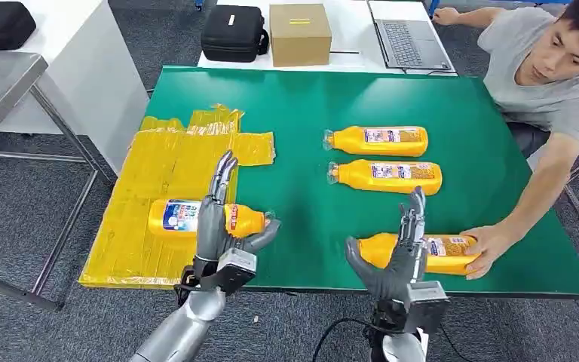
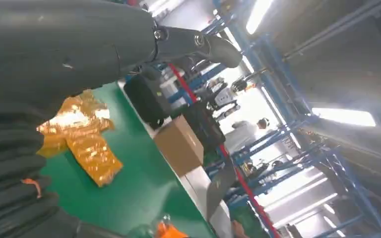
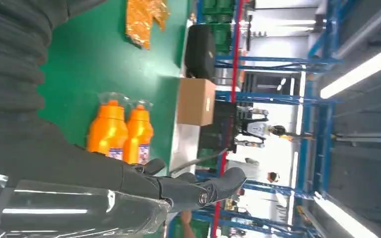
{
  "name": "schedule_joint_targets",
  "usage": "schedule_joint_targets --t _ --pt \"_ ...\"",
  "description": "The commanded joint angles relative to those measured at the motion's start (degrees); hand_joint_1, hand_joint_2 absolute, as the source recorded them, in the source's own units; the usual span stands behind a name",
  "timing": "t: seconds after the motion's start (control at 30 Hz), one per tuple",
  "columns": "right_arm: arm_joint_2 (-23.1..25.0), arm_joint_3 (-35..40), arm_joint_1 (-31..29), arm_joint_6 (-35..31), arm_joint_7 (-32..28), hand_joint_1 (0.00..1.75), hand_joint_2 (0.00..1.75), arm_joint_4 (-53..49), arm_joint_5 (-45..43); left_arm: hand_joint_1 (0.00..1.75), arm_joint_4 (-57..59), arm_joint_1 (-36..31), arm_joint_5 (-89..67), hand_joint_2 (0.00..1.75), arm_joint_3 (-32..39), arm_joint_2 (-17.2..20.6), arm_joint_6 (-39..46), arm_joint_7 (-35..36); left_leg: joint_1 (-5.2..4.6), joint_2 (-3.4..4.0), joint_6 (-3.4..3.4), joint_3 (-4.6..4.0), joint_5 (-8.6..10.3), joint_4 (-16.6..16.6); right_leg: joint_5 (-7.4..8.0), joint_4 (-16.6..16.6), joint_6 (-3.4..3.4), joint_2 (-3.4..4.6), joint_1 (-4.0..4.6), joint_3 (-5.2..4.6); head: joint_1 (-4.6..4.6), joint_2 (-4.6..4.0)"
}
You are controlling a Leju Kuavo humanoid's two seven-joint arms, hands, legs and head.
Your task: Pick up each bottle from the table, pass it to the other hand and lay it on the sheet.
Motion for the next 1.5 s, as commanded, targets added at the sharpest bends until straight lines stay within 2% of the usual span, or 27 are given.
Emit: schedule_joint_targets --t 0.03,0.47,0.63,0.77,0.87,0.9,0.93,1.0,1.03,1.13,1.17,1.23,1.3,1.43,1.5 --pt "-1.46 -2.53 2.15 0.71 0.06 0.0 1.75 -4.74 -0.72 0.0 -1.26 -1.5 6.16 1.75 -6.94 3.23 -2.0 -0.04 0.01 -0.05 -0.12 0.26 -0.12 0.0 -0.17 0.05 -0.11 -0.12 0.02 0.26 0.02 0.0" --pt "-1.46 -2.53 2.15 0.71 0.06 0.0 1.75 -4.74 -0.72 0.0 -1.26 -1.5 6.16 1.75 -6.94 3.23 -2.0 -0.04 0.02 0.05 -0.11 0.25 -0.11 -0.03 -0.12 0.0 -0.1 -0.02 0.03 0.24 0.02 -0.02" --pt "-0.45 -2.6 1.6 2.76 0.06 0.0 1.75 -1.84 -1.08 0.0 -1.81 -2.43 9.31 1.75 -9.15 3.96 -2.3 -0.04 0.02 0.07 -0.13 0.37 -0.15 -0.03 -0.17 0.02 -0.13 -0.02 0.04 0.34 0.02 0.0" --pt "0.19 -0.32 0.0 -1.2 0.06 0.0 1.75 1.31 0.63 0.0 -0.59 -2.94 9.9 1.75 -9.2 4.53 -2.19 -0.04 0.04 0.1 -0.12 0.25 -0.09 -0.04 -0.08 -0.01 -0.11 0.04 0.05 0.23 0.0 0.0" --pt "-3.62 6.23 -2.18 -16.53 0.06 0.0 1.75 4.88 11.05 0.0 -1.62 -2.52 12.32 1.75 -10.0 5.61 -3.36 -0.04 0.04 0.27 -0.1 0.28 -0.09 -0.1 -0.01 -0.08 -0.1 0.21 0.05 0.23 0.02 0.0" --pt "-2.8 4.21 -1.67 -16.53 0.06 0.0 1.75 4.88 15.61 0.0 -1.99 -2.37 13.11 1.75 -10.46 5.89 -3.59 -0.04 0.05 0.23 -0.08 0.21 -0.06 -0.09 0.01 -0.09 -0.08 0.18 0.06 0.18 0.0 0.0" --pt "-0.64 -0.3 -0.56 -16.53 0.06 0.0 1.75 4.02 25.04 0.0 -2.88 -2.09 14.12 1.75 -11.16 6.4 -4.09 -0.04 0.03 0.27 -0.12 0.34 -0.12 -0.09 -0.05 -0.06 -0.11 0.2 0.05 0.28 0.0 0.0" --pt "-0.67 -3.83 0.05 -16.53 0.06 0.0 1.75 2.07 30.29 0.0 -4.11 -1.69 15.09 1.75 -12.36 7.02 -3.54 -0.04 0.01 0.03 -0.07 0.15 -0.03 -0.07 -0.05 -0.03 -0.07 -0.02 0.02 0.15 0.0 0.0" --pt "0.05 -6.44 0.38 -16.53 0.06 0.0 1.75 0.69 33.44 0.0 -4.79 -1.66 15.61 1.75 -12.93 7.18 -3.62 -0.04 0.03 0.06 -0.13 0.33 -0.11 -0.08 -0.13 -0.01 -0.12 -0.02 0.04 0.3 0.0 0.0" --pt "1.02 -11.02 1.37 -16.53 0.06 0.0 1.75 -2.62 38.36 0.0 -6.27 -2.33 15.07 1.75 -14.17 7.03 -2.42 -0.04 -0.01 -0.03 -0.07 0.12 -0.05 -0.03 -0.09 0.03 -0.07 -0.08 0.0 0.12 0.02 0.0" --pt "1.15 -12.3 2.38 -16.53 0.06 0.0 1.75 -3.77 40.31 0.0 -6.1 -2.78 14.64 1.75 -14.21 6.8 -2.2 -0.04 0.0 -0.02 -0.11 0.28 -0.15 0.02 -0.2 0.08 -0.11 -0.1 0.02 0.28 0.02 0.0" --pt "0.95 -13.63 3.25 -16.53 0.06 0.0 1.75 -3.53 42.03 0.0 -5.61 -2.98 14.41 1.75 -13.69 6.73 -2.0 -0.04 0.01 -0.08 -0.06 0.06 -0.02 -0.01 -0.07 0.0 -0.05 -0.12 0.01 0.09 0.02 0.0" --pt "0.84 -15.31 3.16 -16.53 0.06 0.0 1.75 -1.12 45.13 0.0 -5.66 -2.25 12.67 1.75 -13.25 7.04 0.24 -0.04 0.01 -0.07 -0.09 0.22 -0.07 -0.04 -0.12 -0.02 -0.08 -0.12 0.01 0.24 0.02 0.0" --pt "0.65 -16.06 2.4 -16.53 0.06 0.0 1.75 0.55 46.12 0.0 -6.82 -1.01 13.01 1.75 -13.41 7.66 -0.23 -0.04 -0.05 0.01 -0.07 0.13 -0.04 -0.05 -0.06 -0.01 -0.08 -0.03 -0.05 0.12 0.0 0.0" --pt "1.41 -18.7 2.82 -16.53 0.06 0.0 1.75 0.3 51.39 0.0 -7.18 -0.09 13.77 1.75 -12.64 7.34 -1.35 -0.04 -0.02 0.06 -0.08 0.18 -0.06 -0.06 -0.05 -0.06 -0.08 0.02 -0.01 0.17 0.02 0.0"
